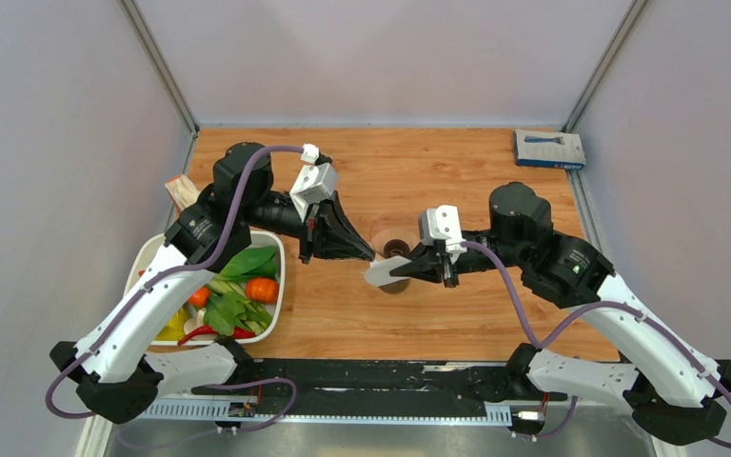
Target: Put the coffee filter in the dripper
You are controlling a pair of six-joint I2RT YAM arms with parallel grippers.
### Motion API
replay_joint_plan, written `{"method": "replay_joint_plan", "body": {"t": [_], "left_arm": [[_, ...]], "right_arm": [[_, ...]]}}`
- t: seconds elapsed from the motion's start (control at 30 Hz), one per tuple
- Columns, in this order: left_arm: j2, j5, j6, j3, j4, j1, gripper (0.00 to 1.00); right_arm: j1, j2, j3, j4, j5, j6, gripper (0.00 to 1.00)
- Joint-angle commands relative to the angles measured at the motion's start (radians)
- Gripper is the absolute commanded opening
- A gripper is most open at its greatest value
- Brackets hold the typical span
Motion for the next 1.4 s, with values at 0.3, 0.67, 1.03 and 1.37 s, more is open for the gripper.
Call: {"method": "replay_joint_plan", "body": {"t": [0.3, 0.67, 1.03, 1.37], "left_arm": [[0.025, 0.024, -0.069, -0.025, 0.1, -0.015, 0.0], [-0.006, 0.098, -0.02, -0.012, 0.054, 0.169, 0.38], [-0.007, 0.159, 0.262, 0.076, -0.239, 0.155, 0.52], [0.029, 0.066, 0.225, 0.11, -0.24, 0.05, 0.46]], "right_arm": [[0.002, 0.025, 0.026, 0.054, -0.031, -0.01, 0.0], [0.002, -0.026, -0.006, 0.054, -0.009, -0.006, 0.0], [0.003, 0.007, 0.003, 0.052, -0.056, 0.024, 0.0], [0.004, 0.018, 0.009, 0.051, -0.058, 0.027, 0.0]]}}
